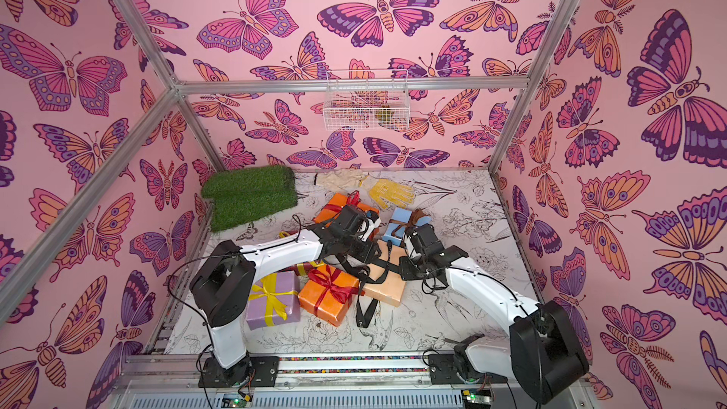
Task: Untie the ribbon bows on the gift boxes
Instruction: Pull the ribbon from the gift box.
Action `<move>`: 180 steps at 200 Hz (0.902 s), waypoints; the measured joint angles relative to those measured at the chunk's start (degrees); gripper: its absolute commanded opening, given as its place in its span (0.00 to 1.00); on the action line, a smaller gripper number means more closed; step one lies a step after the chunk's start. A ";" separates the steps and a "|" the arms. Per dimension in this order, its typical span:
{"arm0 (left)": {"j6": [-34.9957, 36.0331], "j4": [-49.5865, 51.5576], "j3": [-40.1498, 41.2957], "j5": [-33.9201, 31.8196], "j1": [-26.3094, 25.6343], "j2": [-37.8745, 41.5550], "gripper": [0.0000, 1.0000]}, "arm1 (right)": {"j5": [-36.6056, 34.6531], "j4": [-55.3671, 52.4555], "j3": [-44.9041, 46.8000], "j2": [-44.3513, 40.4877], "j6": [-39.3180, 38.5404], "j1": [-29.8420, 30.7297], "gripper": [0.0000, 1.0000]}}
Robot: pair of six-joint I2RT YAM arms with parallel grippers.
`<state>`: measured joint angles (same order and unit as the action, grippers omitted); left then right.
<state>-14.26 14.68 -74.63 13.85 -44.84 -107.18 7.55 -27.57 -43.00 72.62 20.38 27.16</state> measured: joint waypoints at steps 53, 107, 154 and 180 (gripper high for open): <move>0.07 -0.37 -1.66 -0.17 -0.09 -1.64 0.51 | -0.70 0.57 -0.26 1.90 -1.73 2.01 0.52; 0.28 -1.05 -2.05 -0.59 0.20 -3.08 0.49 | -5.62 -1.07 -2.84 2.80 -3.74 4.85 0.48; 0.31 -1.38 -2.05 -0.13 0.17 -3.21 0.48 | -6.95 -1.07 -4.76 2.89 -5.73 5.99 0.47; 0.39 -1.36 -2.05 0.02 0.17 -3.21 0.48 | -6.56 -1.16 -6.62 4.50 -6.88 5.99 0.46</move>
<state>-13.87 13.32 -76.69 13.87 -44.66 -110.39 0.99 -28.73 -49.63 77.12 13.50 33.15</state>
